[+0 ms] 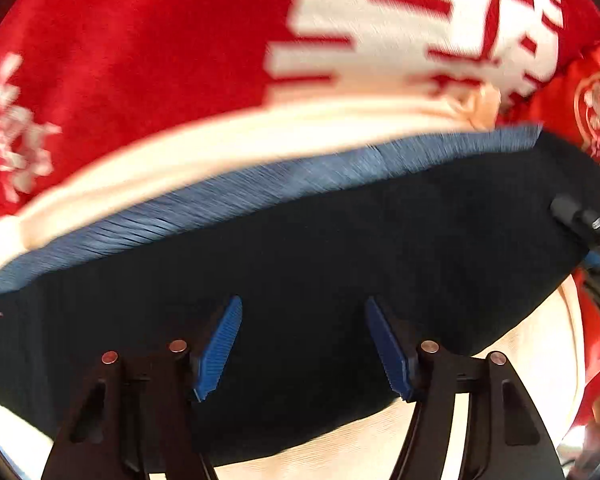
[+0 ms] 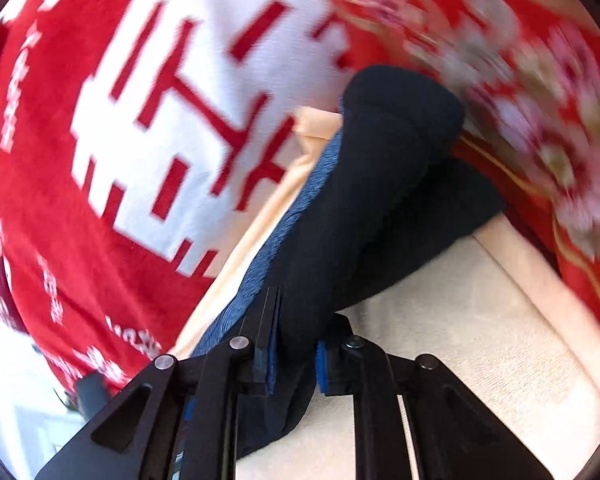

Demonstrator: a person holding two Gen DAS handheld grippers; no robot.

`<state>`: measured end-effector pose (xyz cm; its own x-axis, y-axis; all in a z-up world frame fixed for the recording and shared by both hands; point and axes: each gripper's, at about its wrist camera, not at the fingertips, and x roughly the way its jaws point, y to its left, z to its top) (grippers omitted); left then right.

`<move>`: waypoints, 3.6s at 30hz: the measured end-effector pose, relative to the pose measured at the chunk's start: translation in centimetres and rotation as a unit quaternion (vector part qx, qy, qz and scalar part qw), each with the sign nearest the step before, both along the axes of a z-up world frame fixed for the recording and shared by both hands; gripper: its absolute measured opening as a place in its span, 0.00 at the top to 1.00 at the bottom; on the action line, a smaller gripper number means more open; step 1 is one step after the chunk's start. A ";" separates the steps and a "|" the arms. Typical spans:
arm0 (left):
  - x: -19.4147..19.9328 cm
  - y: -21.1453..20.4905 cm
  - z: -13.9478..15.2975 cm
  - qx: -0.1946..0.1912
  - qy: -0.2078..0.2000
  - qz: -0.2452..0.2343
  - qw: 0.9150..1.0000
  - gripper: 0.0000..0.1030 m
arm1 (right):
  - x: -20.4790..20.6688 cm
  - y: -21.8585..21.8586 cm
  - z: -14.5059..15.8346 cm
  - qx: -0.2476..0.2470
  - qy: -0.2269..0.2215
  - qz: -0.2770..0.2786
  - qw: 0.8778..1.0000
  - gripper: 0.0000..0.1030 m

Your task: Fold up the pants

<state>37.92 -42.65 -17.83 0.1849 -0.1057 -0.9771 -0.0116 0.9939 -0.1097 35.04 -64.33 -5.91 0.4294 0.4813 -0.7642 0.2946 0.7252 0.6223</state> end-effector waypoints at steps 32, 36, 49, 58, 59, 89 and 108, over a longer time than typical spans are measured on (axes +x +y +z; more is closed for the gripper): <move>-10.1 28.8 2.9 0.054 -0.014 0.144 0.988 0.10 | -10.0 35.5 -2.4 -0.461 -0.058 0.457 0.758 0.66; -11.3 31.7 3.0 0.051 -0.011 0.153 0.987 0.10 | -13.0 36.7 -1.4 -0.496 -0.102 0.486 0.713 0.52; -6.7 27.5 4.8 -0.141 -0.006 0.052 0.989 0.10 | -6.8 22.3 -3.3 0.130 0.153 0.104 0.974 0.52; -7.6 24.4 1.4 -0.141 0.026 0.046 0.989 0.10 | -6.6 20.4 -7.8 0.224 0.203 -0.031 0.953 0.95; -7.8 24.4 1.8 -0.143 0.026 0.045 0.988 0.10 | -6.3 20.4 -7.4 0.221 0.196 -0.021 0.955 0.95; -5.1 18.7 2.0 -0.005 0.010 0.035 0.999 0.10 | 2.8 17.2 -3.4 -0.071 0.134 0.205 0.967 0.82; -12.0 24.1 4.4 0.030 0.051 0.158 0.986 0.03 | 0.3 23.0 -1.5 -0.132 0.107 0.331 0.928 0.54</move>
<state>25.96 -18.52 -13.39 0.0997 -0.0005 -0.9950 -0.3299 0.9434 -0.0335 35.34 -41.33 -7.44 -0.0695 0.3702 -0.9264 -0.1737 0.9099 0.3767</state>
